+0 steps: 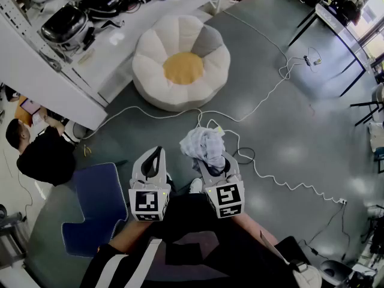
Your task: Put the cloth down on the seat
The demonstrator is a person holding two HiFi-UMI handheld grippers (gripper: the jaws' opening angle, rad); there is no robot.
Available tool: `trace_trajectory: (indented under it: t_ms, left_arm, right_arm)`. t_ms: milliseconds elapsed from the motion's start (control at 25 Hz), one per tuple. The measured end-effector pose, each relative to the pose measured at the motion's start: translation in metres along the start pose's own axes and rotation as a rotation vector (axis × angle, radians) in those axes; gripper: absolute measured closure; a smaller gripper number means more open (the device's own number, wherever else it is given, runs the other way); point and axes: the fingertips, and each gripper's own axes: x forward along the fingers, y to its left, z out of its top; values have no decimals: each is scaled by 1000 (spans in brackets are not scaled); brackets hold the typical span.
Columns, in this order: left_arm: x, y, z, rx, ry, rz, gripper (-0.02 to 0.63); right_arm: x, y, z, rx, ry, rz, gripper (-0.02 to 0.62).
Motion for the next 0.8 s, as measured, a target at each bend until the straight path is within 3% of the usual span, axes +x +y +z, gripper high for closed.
trace_trajectory:
  t_ms: [480, 800]
  left_arm:
    - [4, 2, 7, 8, -14, -1, 606]
    - [16, 20, 10, 2, -10, -12, 606]
  right_arm:
    - [3, -3, 7, 0, -13, 0, 417]
    - [23, -2, 16, 58, -14, -1, 407]
